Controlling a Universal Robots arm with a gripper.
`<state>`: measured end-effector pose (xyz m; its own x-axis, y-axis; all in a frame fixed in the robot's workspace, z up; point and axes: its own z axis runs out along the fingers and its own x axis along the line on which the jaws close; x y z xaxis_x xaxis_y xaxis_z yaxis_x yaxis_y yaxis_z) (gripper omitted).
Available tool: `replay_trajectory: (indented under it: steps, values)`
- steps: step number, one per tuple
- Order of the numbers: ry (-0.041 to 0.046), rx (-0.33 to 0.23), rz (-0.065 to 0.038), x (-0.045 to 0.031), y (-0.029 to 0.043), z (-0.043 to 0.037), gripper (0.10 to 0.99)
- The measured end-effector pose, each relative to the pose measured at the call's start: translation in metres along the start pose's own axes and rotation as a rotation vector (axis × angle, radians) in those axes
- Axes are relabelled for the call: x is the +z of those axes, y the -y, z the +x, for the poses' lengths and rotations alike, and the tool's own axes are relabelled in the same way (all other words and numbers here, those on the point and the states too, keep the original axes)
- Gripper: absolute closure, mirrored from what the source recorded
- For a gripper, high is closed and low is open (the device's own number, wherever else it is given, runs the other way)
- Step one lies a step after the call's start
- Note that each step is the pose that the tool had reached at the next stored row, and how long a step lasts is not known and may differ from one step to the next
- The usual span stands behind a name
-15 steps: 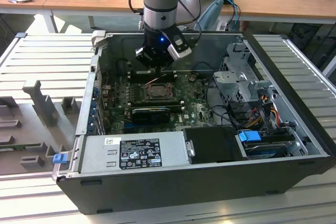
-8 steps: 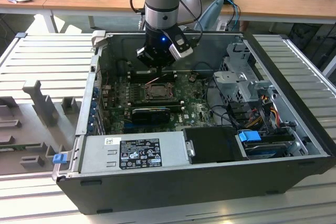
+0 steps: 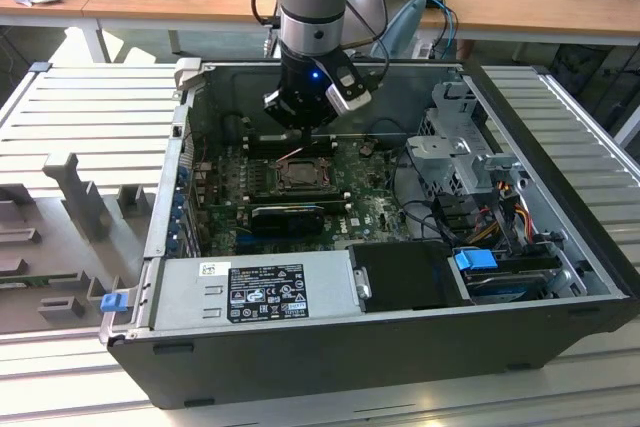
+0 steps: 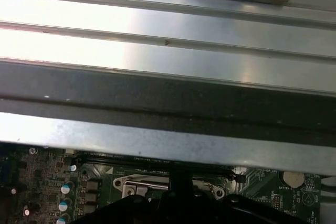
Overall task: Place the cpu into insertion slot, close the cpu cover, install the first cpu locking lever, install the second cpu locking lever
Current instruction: 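Install the first cpu locking lever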
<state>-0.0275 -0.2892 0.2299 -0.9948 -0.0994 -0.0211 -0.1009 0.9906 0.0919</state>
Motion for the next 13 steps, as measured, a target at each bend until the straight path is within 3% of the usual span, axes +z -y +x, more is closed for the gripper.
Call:
replay_trajectory:
  steps: [10, 13]
  values:
    - [-0.0018, -0.021, -0.002, 0.0072, -0.0035, -0.0017, 0.98]
    - [-0.002, -0.023, -0.002, 0.01, -0.0028, -0.0058, 0.98]
